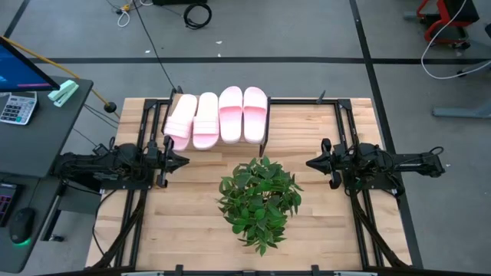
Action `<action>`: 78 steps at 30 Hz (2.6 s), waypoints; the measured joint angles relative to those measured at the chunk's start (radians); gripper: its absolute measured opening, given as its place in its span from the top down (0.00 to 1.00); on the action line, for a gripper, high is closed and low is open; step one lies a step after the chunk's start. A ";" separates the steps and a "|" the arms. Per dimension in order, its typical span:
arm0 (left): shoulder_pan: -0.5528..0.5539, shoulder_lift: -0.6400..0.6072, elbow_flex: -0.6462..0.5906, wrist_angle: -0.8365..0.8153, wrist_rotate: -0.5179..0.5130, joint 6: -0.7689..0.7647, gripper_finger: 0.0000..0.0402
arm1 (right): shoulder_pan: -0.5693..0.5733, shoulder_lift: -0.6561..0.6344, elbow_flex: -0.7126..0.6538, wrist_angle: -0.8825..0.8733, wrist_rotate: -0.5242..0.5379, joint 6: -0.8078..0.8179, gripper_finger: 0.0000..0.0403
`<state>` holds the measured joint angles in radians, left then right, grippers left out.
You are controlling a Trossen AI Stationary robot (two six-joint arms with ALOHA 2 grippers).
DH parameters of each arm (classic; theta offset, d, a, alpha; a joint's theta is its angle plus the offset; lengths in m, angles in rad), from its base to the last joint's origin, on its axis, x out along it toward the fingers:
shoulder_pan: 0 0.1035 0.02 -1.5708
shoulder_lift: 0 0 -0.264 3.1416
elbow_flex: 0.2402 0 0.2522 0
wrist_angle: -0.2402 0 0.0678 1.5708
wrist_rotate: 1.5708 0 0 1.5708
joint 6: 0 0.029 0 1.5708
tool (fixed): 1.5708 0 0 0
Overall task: Pick and place slides into the shelf
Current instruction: Return to Home Position
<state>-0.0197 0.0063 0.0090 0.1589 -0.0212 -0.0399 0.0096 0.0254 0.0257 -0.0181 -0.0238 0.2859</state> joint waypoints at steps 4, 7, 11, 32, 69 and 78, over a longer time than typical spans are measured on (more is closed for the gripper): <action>0.000 0.000 0.000 0.000 0.000 0.000 0.93 | 0.000 0.000 0.000 0.000 0.000 0.000 0.94; 0.000 0.000 0.000 0.000 0.000 0.000 0.94 | 0.000 0.000 0.000 0.000 0.000 0.000 0.94; 0.000 0.000 0.000 0.000 0.000 0.000 0.94 | 0.000 0.000 0.000 0.000 0.000 0.000 0.94; 0.000 0.000 0.000 0.000 0.000 0.000 0.94 | 0.000 0.000 0.000 0.000 0.000 0.000 0.94; 0.000 0.000 0.000 0.000 0.000 0.000 0.92 | 0.000 0.000 0.000 0.000 0.000 0.000 0.94; 0.000 0.000 0.000 0.000 0.000 0.000 0.91 | 0.000 0.000 0.000 0.000 0.000 0.000 0.94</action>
<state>-0.0198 0.0061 0.0090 0.1589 -0.0212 -0.0395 0.0097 0.0254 0.0254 -0.0181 -0.0238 0.2859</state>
